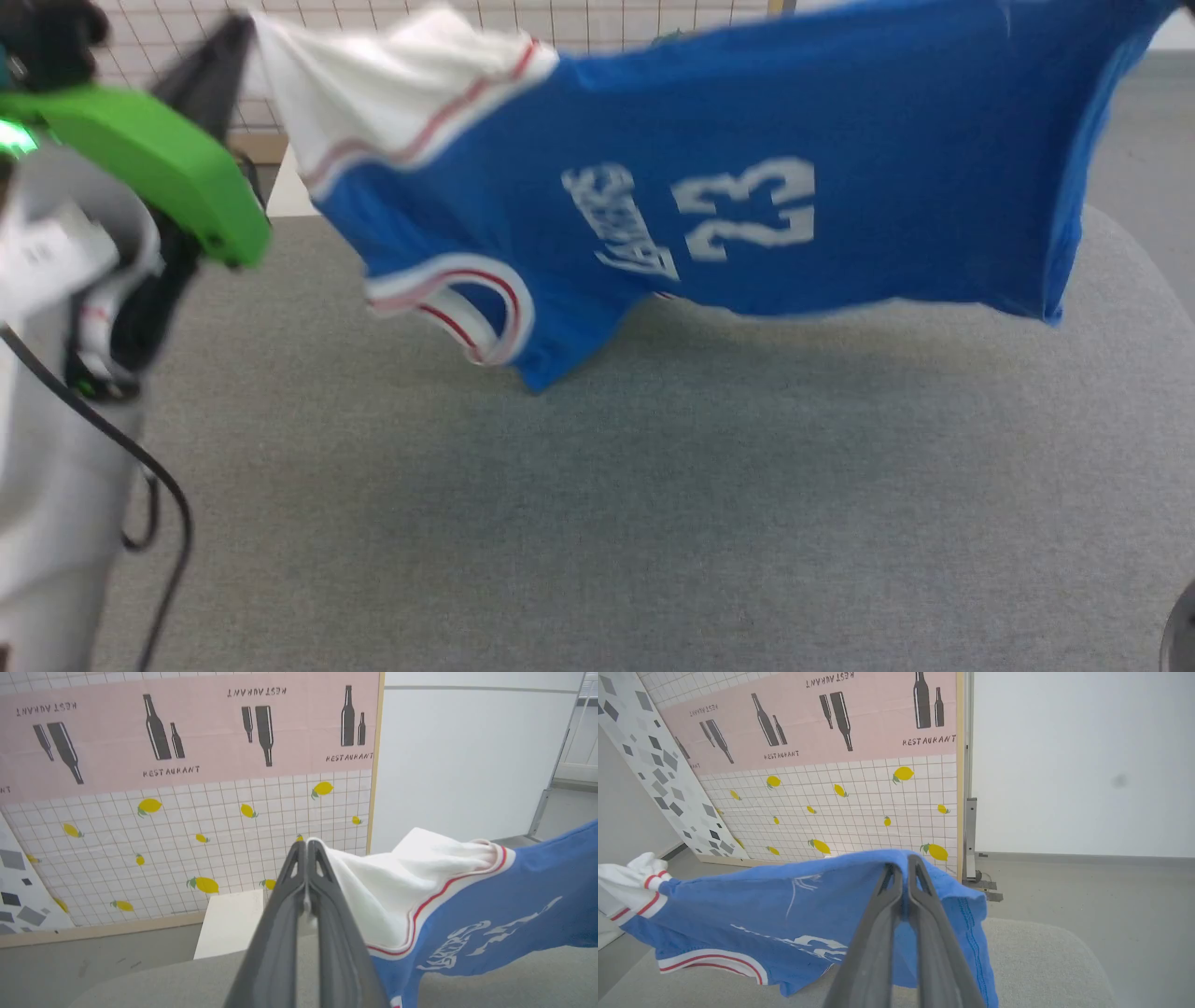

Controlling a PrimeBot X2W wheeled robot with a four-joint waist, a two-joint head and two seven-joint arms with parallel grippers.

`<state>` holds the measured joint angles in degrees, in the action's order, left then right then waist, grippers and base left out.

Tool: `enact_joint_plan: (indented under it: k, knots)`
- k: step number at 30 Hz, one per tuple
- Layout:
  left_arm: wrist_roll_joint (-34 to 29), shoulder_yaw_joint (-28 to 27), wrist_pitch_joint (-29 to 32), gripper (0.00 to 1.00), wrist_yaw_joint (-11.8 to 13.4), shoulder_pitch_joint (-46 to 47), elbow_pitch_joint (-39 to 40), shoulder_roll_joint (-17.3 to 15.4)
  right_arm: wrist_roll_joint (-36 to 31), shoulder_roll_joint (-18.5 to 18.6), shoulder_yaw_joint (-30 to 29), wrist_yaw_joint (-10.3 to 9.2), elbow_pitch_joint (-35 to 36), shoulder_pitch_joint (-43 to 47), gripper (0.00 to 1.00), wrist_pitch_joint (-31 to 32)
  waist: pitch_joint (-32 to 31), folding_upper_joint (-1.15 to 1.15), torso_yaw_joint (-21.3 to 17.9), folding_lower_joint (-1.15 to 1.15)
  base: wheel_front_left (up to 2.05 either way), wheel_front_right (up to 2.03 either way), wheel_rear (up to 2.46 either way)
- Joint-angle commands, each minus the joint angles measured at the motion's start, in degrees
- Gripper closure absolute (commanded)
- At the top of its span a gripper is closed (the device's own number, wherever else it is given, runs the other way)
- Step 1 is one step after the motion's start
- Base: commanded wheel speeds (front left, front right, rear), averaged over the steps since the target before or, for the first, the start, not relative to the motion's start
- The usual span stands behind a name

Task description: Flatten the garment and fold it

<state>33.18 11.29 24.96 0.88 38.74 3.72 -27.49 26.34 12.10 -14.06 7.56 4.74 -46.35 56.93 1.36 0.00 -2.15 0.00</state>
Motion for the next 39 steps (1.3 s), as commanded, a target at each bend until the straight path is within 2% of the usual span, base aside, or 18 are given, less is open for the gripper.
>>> enact_joint_plan:
  k: [1,12,18,24,28,31,39]
  knots:
    - [-1.02,-0.16,-0.24,1.0,-0.58,3.4,-1.15,-0.92,-0.03,0.32,0.41,-0.08,-1.04,-2.47,1.0,-0.72,-1.32,0.0,0.4,0.0,0.0,0.0,0.0]
    - [-5.9,0.68,-1.77,1.0,-3.64,20.35,-12.47,-4.57,-1.35,-0.89,0.48,-0.08,-10.19,-14.9,1.0,-3.08,-0.36,0.0,0.41,0.0,0.0,0.0,0.0]
    - [-8.26,1.68,-1.6,1.0,-4.03,27.01,-18.7,-5.83,-3.84,-3.64,-0.77,-0.08,-14.05,-21.44,1.0,-2.89,5.88,0.0,0.04,0.0,0.0,0.0,0.0]
    - [-11.07,2.35,-2.31,1.0,-3.6,36.08,-22.52,-6.45,-8.13,-7.37,-2.59,-0.08,-18.1,-30.33,1.0,-5.4,15.15,0.0,-0.88,0.0,0.0,0.0,0.0]
    - [-13.7,3.01,-5.12,1.0,-3.46,43.14,-24.81,-6.71,-11.11,-8.67,-4.08,-0.08,-21.37,-37.2,1.0,-9.82,21.36,0.0,-1.15,0.0,0.0,0.0,0.0]
    - [-16.16,3.53,-9.5,1.0,-2.22,48.6,-26.44,-5.79,-13.11,-9.1,-5.28,-0.08,-24.53,-42.26,1.0,-15.21,24.87,0.0,-1.02,0.0,0.0,0.0,0.0]
    - [-20.54,4.9,-20.55,1.0,0.11,55.92,-30.74,-4.31,-13.23,-9.21,-4.46,-0.08,-34.23,-50.31,1.0,-27.99,30.49,0.0,-0.17,0.0,0.0,0.0,0.0]
